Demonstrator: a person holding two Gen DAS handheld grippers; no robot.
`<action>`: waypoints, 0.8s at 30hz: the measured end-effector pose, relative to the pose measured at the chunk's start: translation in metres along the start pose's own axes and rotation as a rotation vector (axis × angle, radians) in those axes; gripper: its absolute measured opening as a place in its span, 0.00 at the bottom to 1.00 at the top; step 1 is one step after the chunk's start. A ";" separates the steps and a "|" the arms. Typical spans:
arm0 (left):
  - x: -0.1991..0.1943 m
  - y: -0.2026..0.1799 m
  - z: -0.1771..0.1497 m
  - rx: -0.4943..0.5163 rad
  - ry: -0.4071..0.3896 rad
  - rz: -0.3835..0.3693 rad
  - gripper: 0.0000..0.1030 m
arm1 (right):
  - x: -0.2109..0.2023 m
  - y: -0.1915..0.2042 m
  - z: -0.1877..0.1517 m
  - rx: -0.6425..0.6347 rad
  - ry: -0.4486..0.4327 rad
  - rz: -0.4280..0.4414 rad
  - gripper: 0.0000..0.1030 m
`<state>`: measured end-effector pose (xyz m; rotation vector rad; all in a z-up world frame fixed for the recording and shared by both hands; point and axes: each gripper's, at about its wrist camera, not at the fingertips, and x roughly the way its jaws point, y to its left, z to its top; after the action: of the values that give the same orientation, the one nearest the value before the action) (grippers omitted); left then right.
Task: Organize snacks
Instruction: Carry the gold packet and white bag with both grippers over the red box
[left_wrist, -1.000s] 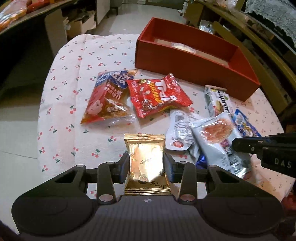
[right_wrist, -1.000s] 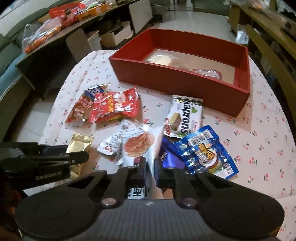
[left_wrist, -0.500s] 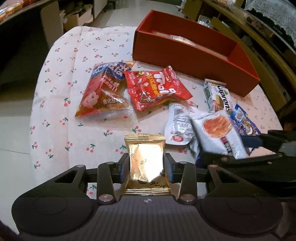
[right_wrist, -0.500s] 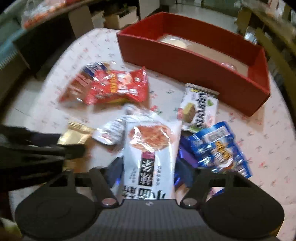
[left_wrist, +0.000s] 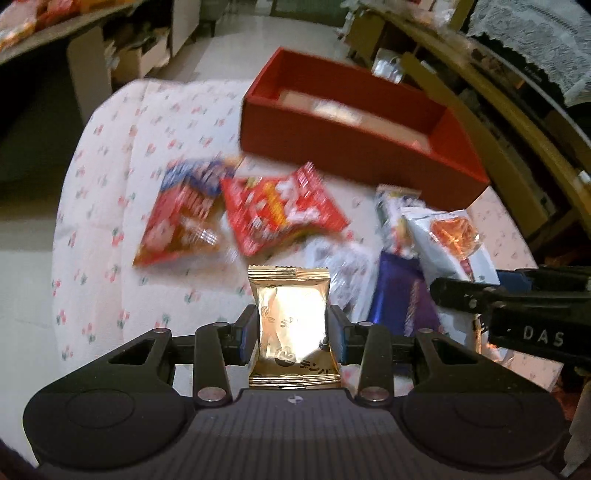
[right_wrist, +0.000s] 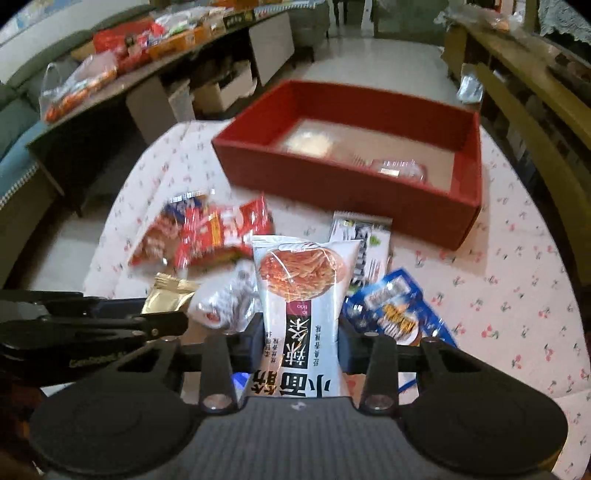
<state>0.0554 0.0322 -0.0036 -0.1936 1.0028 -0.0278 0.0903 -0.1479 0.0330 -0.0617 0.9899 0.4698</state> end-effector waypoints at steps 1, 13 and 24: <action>-0.002 -0.003 0.005 0.006 -0.013 -0.005 0.46 | 0.000 -0.001 0.002 0.007 -0.005 -0.001 0.54; 0.009 -0.027 0.056 0.077 -0.082 -0.014 0.46 | -0.005 -0.019 0.036 0.050 -0.075 -0.052 0.54; 0.027 -0.045 0.107 0.133 -0.133 -0.031 0.46 | 0.002 -0.037 0.083 0.102 -0.136 -0.080 0.54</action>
<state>0.1626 0.0010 0.0376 -0.0880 0.8620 -0.1083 0.1718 -0.1583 0.0712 0.0218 0.8735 0.3450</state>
